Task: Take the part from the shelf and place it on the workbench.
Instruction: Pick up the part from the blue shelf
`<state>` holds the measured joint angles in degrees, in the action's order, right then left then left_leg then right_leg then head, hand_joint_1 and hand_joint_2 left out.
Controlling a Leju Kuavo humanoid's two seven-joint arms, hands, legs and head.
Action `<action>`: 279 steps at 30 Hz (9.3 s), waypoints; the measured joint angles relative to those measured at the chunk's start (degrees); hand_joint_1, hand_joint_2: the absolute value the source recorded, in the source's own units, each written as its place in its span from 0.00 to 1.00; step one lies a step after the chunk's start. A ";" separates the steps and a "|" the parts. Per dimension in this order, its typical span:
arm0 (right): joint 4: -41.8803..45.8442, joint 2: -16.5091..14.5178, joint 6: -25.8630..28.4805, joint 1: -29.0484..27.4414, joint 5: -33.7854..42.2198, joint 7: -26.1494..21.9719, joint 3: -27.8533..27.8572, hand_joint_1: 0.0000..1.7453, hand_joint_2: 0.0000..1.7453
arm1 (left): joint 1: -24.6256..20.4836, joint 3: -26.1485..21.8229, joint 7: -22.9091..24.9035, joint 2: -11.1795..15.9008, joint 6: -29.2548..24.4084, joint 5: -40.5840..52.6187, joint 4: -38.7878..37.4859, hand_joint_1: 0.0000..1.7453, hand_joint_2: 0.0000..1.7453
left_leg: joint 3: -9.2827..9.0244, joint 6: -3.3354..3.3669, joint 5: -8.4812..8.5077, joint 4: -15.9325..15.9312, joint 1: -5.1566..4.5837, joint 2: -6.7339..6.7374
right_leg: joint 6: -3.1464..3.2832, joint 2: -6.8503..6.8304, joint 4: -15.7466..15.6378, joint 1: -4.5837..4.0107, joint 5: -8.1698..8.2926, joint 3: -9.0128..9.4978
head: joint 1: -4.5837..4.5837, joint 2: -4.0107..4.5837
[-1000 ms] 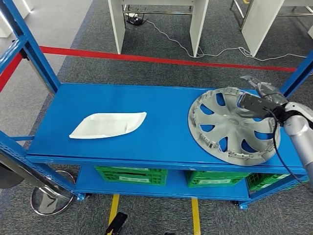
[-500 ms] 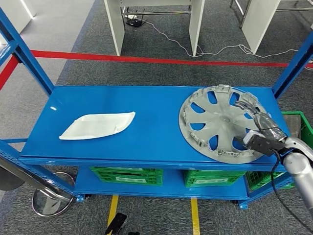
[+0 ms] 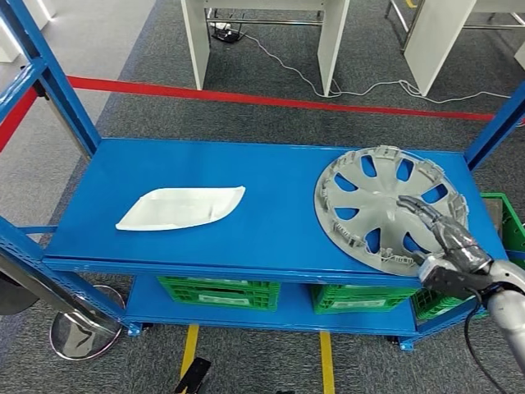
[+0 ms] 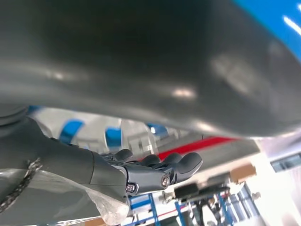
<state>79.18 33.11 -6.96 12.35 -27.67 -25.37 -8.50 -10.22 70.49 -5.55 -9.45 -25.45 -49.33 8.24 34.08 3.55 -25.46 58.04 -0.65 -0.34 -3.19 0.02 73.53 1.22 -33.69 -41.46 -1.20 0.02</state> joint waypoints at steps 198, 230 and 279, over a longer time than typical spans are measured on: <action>-40.32 -8.50 3.62 32.98 -18.49 14.66 -24.10 1.00 1.00 | 0.51 9.58 3.51 1.88 -0.56 -5.48 -0.02 0.00 0.00 | 2.92 -3.09 -4.17 6.97 0.31 0.18 | 2.64 0.09 -15.82 0.00 7.57 7.56 | 0.07 0.00; -44.39 -8.56 1.76 34.51 -16.83 12.44 -27.09 1.00 1.00 | 0.52 9.62 2.71 1.82 -0.78 -6.53 -0.02 0.00 0.00 | 5.85 -3.36 -6.56 13.09 0.49 0.02 | 2.74 -0.20 -15.15 0.11 7.46 7.03 | 0.24 0.00; 21.10 -22.92 46.12 -20.13 -48.85 4.20 -1.18 1.00 1.00 | 1.97 12.08 -7.31 3.43 -9.31 -11.27 -0.20 0.00 1.00 | -0.17 -0.71 -0.48 0.44 0.35 0.28 | 0.67 0.17 -0.60 -0.09 -1.08 2.12 | 0.83 0.00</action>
<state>100.29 10.19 39.17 -7.77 -76.52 -21.17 -9.68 -8.25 82.56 -12.86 -6.03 -34.76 -60.60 8.04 33.91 2.84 -25.94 58.48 -0.30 -0.07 -2.52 0.19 72.93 1.13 -34.77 -39.34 -0.37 0.02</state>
